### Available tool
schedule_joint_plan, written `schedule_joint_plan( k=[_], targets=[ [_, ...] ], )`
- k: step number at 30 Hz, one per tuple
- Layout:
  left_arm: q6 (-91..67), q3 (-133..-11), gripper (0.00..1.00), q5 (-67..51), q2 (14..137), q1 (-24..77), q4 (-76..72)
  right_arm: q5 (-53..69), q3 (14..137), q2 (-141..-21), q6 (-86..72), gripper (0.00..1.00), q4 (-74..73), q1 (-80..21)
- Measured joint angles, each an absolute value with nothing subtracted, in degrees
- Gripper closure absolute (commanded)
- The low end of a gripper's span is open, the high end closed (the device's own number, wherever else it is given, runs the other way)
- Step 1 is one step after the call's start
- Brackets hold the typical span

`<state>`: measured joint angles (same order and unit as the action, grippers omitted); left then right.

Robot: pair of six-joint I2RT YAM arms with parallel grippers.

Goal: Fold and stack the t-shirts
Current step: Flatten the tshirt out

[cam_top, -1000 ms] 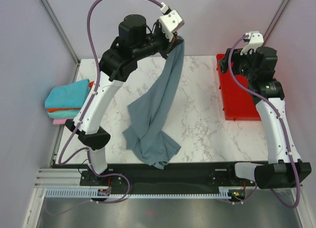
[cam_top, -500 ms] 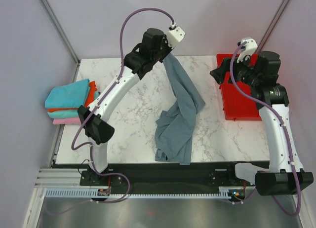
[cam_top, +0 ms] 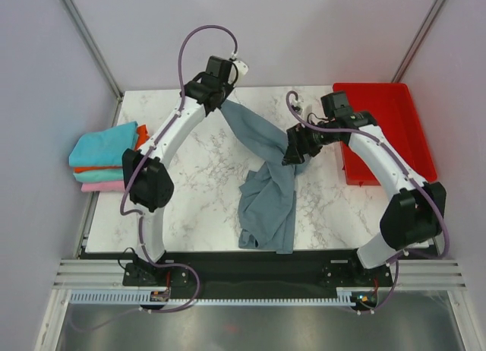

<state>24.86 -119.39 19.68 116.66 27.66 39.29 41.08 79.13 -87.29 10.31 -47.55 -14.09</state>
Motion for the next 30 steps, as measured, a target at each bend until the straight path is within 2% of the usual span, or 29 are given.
schedule_joint_plan(
  k=[6,13,22,30],
  targets=[
    [23.9,-116.0,0.98,24.3,117.0,23.6,41.1,43.2,83.4,-93.1,14.8,0.20,-50.7,-20.3],
    [23.4,-112.9,0.98,25.4,117.0,23.6,41.9,49.5,79.9,-100.4,19.3,0.21,-55.0,-26.6],
    [23.4,-112.9,0.98,25.4,117.0,23.0,41.9,54.1,78.7,-116.6,29.8,0.24,-70.6,-26.3],
    [23.4,-112.3,0.98,25.4,116.7,22.1,41.8,50.5,80.1,-121.2,27.8,0.16,-73.3,-22.9]
  ],
)
